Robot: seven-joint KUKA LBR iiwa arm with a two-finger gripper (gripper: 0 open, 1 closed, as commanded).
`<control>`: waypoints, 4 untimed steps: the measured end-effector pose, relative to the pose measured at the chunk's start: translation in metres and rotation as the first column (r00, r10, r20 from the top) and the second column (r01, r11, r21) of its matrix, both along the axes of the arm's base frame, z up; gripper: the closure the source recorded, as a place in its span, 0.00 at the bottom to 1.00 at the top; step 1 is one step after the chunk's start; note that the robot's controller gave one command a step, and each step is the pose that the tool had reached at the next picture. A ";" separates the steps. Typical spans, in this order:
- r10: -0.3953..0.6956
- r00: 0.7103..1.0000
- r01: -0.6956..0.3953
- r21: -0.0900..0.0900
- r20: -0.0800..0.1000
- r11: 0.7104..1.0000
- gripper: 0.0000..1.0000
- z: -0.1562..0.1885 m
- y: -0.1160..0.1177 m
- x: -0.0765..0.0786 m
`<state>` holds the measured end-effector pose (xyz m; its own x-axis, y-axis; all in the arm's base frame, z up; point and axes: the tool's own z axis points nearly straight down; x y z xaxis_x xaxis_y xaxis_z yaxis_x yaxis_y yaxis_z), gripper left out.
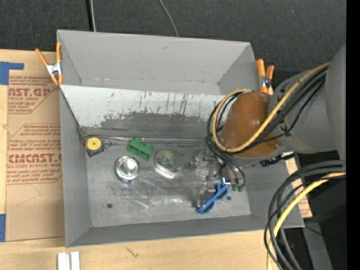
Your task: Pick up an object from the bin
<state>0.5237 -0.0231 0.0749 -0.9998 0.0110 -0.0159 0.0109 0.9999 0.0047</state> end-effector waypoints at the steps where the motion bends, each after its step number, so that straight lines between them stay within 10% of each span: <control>1: 0.270 0.963 -0.270 -0.011 0.010 0.963 0.00 0.000 -0.065 -0.033; 2: -0.032 0.999 0.032 -0.004 -0.014 0.999 0.00 0.007 -0.080 -0.028; 3: 0.130 0.991 -0.130 -0.002 -0.011 0.992 0.00 -0.002 -0.114 -0.014; 4: 0.129 0.992 -0.129 -0.003 -0.011 0.992 1.00 -0.001 -0.115 -0.014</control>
Offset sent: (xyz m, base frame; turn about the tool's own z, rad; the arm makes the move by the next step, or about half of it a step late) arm -0.0402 -0.0655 -0.0049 -0.2764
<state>0.5096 -0.1379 0.0738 -0.9930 -0.1184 -0.0050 -0.1184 0.9930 0.0020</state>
